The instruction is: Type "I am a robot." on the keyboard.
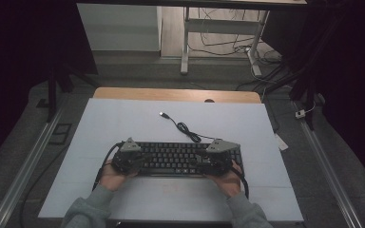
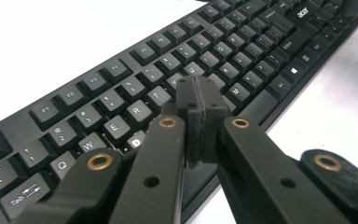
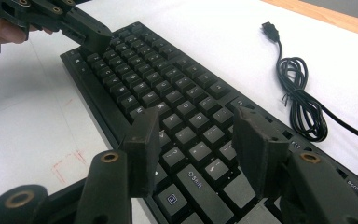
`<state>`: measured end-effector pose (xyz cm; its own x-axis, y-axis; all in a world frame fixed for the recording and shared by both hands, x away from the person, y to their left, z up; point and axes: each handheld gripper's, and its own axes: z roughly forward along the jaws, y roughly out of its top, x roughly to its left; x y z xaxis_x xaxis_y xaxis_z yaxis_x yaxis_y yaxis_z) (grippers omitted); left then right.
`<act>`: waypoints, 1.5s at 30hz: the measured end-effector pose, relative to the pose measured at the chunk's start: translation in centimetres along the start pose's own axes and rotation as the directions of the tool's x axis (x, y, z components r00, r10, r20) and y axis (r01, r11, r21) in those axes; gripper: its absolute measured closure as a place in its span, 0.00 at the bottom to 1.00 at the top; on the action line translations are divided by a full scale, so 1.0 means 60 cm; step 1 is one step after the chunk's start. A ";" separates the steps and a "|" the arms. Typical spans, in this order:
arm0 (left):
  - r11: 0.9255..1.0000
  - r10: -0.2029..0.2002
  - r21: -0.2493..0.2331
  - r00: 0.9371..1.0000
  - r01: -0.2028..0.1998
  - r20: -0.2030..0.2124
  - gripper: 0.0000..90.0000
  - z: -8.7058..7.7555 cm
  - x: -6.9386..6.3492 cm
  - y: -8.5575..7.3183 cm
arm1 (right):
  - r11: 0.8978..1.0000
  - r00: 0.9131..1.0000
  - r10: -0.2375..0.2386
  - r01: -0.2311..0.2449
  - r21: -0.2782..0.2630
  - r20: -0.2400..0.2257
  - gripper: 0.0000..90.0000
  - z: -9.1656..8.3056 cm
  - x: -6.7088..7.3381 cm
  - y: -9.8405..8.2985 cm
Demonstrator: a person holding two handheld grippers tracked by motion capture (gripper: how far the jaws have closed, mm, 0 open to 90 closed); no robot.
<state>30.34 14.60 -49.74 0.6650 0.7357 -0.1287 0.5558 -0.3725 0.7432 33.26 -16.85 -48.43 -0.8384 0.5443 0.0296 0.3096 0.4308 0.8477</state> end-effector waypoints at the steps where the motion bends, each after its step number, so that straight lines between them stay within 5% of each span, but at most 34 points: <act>1: 1.000 0.006 0.003 1.000 -0.006 0.003 0.99 0.002 -0.001 0.000 | 1.000 1.000 0.000 0.000 0.001 0.000 0.57 0.000 0.000 0.000; 25: 0.994 0.058 0.092 0.998 -0.059 0.012 0.98 0.051 -0.024 0.004 | 0.999 1.000 -0.008 0.008 0.031 0.009 0.56 0.006 0.000 -0.002; 45: 0.993 0.061 0.104 0.998 -0.060 -0.003 0.97 0.060 -0.023 0.001 | 0.999 1.000 -0.018 0.017 0.038 0.012 0.56 0.006 0.001 -0.002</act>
<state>31.27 11.53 -51.88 0.6962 0.7132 -0.0815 0.5638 -0.4729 0.6771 33.32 -16.57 -48.74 -0.8382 0.5453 0.0081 0.3118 0.4669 0.8275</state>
